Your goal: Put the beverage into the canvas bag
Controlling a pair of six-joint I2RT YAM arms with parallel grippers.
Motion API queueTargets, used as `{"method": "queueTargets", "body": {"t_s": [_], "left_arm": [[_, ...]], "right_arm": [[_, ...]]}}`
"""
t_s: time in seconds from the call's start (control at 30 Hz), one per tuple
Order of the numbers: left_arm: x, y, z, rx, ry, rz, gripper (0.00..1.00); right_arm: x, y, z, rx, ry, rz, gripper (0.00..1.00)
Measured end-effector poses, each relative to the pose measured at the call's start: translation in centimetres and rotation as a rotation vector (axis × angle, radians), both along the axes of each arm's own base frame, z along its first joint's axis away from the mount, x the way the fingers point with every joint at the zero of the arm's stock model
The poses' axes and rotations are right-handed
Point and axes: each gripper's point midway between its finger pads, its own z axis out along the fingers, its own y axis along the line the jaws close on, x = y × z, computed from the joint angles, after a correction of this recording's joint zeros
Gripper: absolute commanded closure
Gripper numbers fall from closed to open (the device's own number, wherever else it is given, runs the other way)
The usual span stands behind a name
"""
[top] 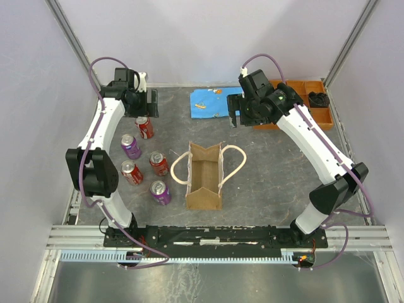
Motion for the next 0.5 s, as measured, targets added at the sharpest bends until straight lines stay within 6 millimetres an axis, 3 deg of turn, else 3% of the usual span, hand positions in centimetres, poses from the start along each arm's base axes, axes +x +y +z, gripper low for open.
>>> {"method": "queueTargets", "body": {"t_s": [0.27,0.5], "left_arm": [[4.2,2.5,0.5,0.130,-0.081,0.104,0.03],[6.0,3.3,-3.5,0.206,-0.013,0.136,0.02]], "right_arm": [[-1.0,-1.4,-0.4,-0.001,0.013,-0.030,0.06],[-0.9,-2.0,-0.7,0.000,0.021,-0.054,0.06]]}}
